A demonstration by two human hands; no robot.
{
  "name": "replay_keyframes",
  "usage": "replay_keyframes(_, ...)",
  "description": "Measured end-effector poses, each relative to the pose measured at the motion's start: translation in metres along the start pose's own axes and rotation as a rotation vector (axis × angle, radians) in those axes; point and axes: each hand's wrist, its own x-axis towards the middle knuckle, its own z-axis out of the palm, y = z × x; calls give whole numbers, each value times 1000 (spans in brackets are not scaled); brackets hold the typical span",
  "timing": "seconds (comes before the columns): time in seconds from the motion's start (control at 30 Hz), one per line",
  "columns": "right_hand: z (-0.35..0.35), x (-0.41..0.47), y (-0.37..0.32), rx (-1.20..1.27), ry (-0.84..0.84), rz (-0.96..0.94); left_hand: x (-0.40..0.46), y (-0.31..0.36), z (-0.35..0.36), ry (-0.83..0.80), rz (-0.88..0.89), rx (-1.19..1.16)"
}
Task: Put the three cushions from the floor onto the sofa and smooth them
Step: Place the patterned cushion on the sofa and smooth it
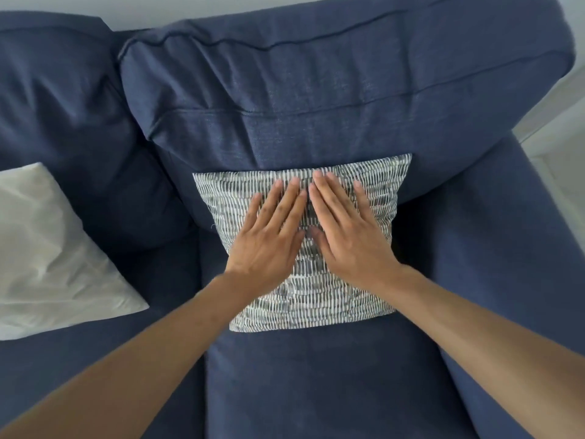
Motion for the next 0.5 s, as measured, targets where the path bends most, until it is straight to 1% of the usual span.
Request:
replay_keyframes(0.1, 4, 7, 29, -81, -164, 15, 9, -31, 1, -101, 0, 107)
replay_keyframes(0.17, 0, 3, 52, -100, -206, 36, -3, -55, -3, -154, -21, 144)
replay_keyframes(0.23, -13, -1, 65, -71, -169, 59, -18, -73, -12, -148, -56, 149)
replay_keyframes(0.27, -21, -1, 68, -54, -113, 68, -22, -80, -19, -132, -88, 127)
replay_keyframes(0.3, -28, 0, 70, -47, -45, 75, -23, -84, -27, -98, -130, 96)
replay_keyframes(0.37, -38, 7, 72, -32, 85, 118, -17, -89, -43, 21, -234, 42)
replay_keyframes(0.4, -42, 11, 71, 3, 90, 155, -12, -89, -49, 64, -297, 17)
replay_keyframes(0.43, -47, 16, 69, 51, 55, 192, -7, -88, -54, 61, -354, -18)
replay_keyframes(0.5, -52, 23, 64, 114, -62, 229, 1, -84, -55, -41, -401, -84)
